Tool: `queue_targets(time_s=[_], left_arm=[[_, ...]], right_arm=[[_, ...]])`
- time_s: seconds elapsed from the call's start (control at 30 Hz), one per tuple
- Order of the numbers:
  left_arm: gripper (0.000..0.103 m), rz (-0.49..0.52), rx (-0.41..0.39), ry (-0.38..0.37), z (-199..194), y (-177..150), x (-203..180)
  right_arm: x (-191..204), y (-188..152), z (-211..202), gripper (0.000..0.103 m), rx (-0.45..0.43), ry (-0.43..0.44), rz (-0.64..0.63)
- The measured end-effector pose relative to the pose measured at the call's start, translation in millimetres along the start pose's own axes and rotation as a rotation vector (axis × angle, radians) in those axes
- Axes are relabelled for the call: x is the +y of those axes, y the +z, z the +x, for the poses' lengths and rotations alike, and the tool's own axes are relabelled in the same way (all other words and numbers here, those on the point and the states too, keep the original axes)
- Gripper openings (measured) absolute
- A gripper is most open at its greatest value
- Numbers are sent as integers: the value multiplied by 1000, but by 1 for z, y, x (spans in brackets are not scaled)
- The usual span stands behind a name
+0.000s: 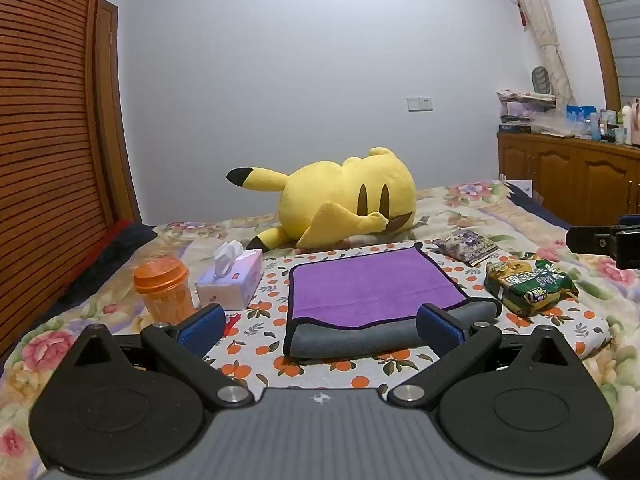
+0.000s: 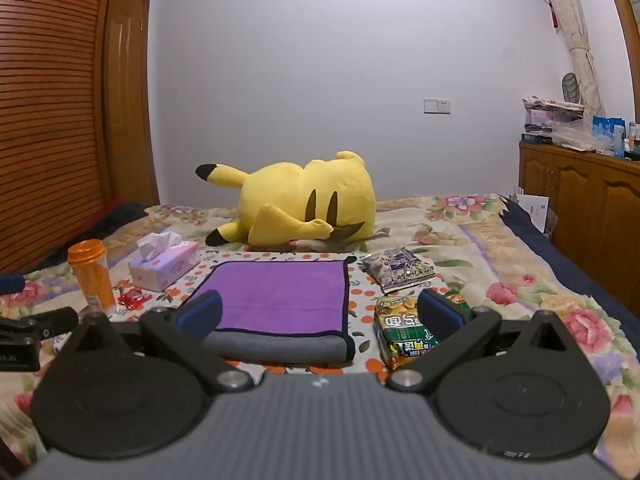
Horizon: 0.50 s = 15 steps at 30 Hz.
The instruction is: Fold towel
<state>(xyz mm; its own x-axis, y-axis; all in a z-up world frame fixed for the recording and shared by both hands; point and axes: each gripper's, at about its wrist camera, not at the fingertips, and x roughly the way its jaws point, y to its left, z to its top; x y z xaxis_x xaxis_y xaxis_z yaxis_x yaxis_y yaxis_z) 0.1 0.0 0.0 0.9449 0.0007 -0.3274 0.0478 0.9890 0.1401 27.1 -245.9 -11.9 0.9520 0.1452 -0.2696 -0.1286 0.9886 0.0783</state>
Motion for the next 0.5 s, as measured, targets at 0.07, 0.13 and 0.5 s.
queue_targets(time_s=[0.07,0.13,0.5], left_arm=[[103,0,-2,1,0,0,0],[103,-1,-3,0,0,0,0],[103,-5,-6,-1,0,0,0]], right_arm=[[0,0,0,103,3,0,3],[0,0,0,103,2,0,1],[0,0,0,103,1,-1,-1]])
